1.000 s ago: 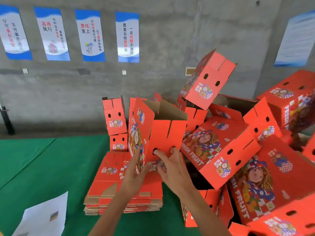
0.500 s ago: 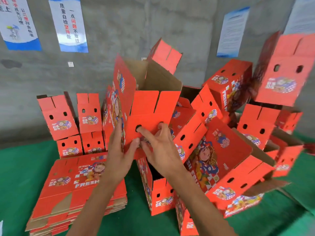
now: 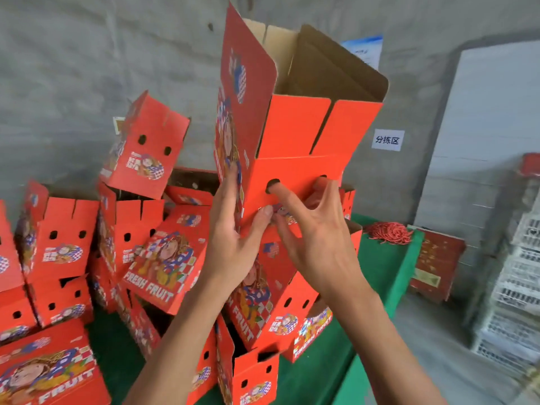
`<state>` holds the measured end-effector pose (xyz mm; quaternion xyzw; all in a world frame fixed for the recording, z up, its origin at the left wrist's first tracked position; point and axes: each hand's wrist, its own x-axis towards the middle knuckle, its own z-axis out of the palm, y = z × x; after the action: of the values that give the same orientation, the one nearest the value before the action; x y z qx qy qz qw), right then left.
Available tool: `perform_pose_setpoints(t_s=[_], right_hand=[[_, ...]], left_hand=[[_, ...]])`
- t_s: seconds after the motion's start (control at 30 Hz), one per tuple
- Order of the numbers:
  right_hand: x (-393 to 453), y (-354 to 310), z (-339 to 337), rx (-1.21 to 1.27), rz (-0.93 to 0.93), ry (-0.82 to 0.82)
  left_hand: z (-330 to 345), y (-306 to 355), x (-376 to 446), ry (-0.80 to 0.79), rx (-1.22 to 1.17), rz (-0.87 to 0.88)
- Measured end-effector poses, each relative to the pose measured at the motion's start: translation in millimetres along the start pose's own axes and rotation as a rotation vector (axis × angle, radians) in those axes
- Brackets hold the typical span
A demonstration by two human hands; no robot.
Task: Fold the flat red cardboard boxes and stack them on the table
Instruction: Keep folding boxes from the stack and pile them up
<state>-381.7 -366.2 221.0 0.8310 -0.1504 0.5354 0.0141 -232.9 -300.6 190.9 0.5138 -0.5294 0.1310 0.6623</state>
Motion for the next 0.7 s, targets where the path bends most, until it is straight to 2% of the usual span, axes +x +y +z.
perform_pose_setpoints(t_s=[0.27, 0.37, 0.43, 0.5, 0.6, 0.7], right_hand=[[-49, 100, -67, -0.206, 0.157, 0.004], [-81, 149, -74, -0.284, 0.227, 0.008], [-105, 183, -71, -0.33, 0.28, -0.015], [-127, 217, -64, -0.338, 0.365, -0.082], [-159, 270, -41, -0.327, 0.484, -0.24], [-191, 319, -9, -0.337, 0.54, -0.434]], left_hand=[[152, 6, -20, -0.195, -0.255, -0.023], [210, -3, -43, -0.338, -0.288, -0.068], [246, -17, -60, -0.369, -0.245, -0.074], [282, -38, -78, -0.364, -0.173, -0.085], [329, -71, -106, -0.406, -0.142, -0.294], [363, -113, -135, -0.401, -0.077, -0.412]])
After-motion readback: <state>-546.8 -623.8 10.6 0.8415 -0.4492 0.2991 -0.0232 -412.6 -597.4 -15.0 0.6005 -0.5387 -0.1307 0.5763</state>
